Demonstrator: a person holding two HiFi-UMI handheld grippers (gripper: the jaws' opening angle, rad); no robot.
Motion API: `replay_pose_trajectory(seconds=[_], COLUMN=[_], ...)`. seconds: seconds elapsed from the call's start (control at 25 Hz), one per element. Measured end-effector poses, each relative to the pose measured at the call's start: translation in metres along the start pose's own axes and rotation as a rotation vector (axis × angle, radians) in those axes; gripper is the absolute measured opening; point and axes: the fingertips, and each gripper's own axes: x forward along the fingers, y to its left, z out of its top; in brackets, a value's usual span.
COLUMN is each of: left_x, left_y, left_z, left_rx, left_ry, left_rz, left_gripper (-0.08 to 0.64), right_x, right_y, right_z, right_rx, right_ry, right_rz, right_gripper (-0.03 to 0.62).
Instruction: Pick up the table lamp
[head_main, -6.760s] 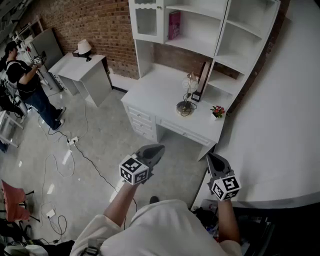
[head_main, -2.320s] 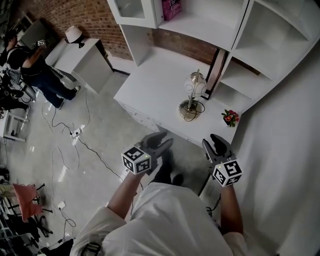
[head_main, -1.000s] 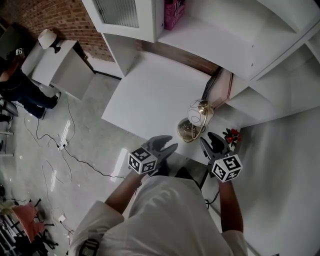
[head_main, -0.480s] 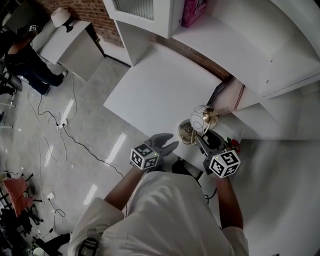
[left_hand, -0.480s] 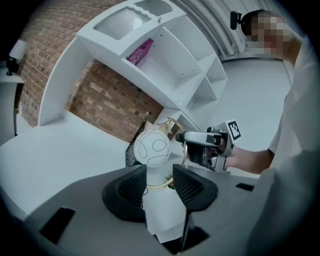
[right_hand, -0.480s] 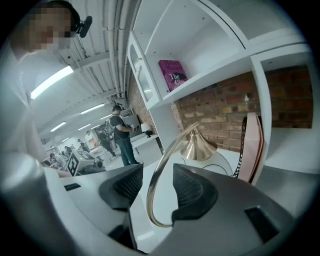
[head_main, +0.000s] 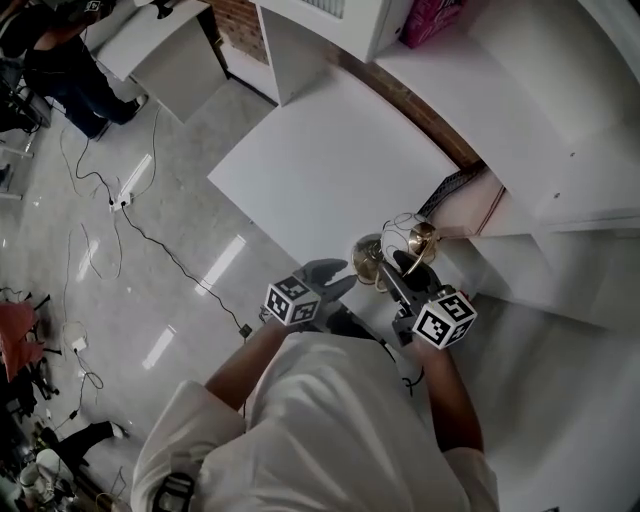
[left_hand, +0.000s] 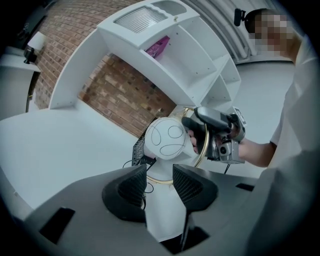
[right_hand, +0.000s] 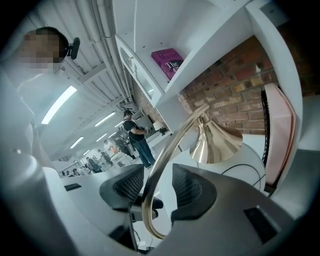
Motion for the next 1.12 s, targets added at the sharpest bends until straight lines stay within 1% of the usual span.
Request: replay_pose_trajectory(seconds=[0.12,0.24,0.36,0.44,0.6,0.72,0.84,0.96,1.12], left_x=[0.007,0.014,0.021,0.024,0.032,0.039,0.049,0.057,0.063], left_y=[0.011,0.021,0.034,0.044,0.065,0.077,0.085,0.090,0.098], left_z=[-0.014,-0.029,-0.041,-0.050,-0.067,-0.078,-0.086,-0.095,-0.104], left_rx=[-0.047,-0.101,-0.146,-0.178,-0.231,-0.261,-0.302,-0.347,-0.408], left_ry=[0.003,0.011,0.012,0.009,0.003,0.008,0.002,-0.002,-0.004], left_rz=[0.015,0.028,0.042,0.054,0.084,0.099,0.100,0.105,0.120], left_gripper=[0.167,0.169,0.172,0.176,0.176,0.178,0.179,0.187,0.230], right_x=[0.009,0.014,0.017,0.018,0.019,0.020,0.021,0.021,0.021], right_y=[0.004,0.004,0.005,0.007,0.011,0.013,0.011,0.010,0.013], right_z=[0.004,0.009,0.016,0.019,0.025,0.031,0.035,0.037,0.038], right_rx=[0.059,0.111,0.177,0.204,0.219,0.225,0.243,0.257,0.278], right_ry=[-0.013,-0.036,-0.059,-0.067,-0.077,-0.085,-0.091,-0.083,-0.068], right_rz=[0.055,0.084,0.118,0.140,0.165,0.177,0.176,0.175,0.194], right_gripper=[0.173,0.164,0.138,0.117,0.085,0.022,-0.001,-0.006,0.003])
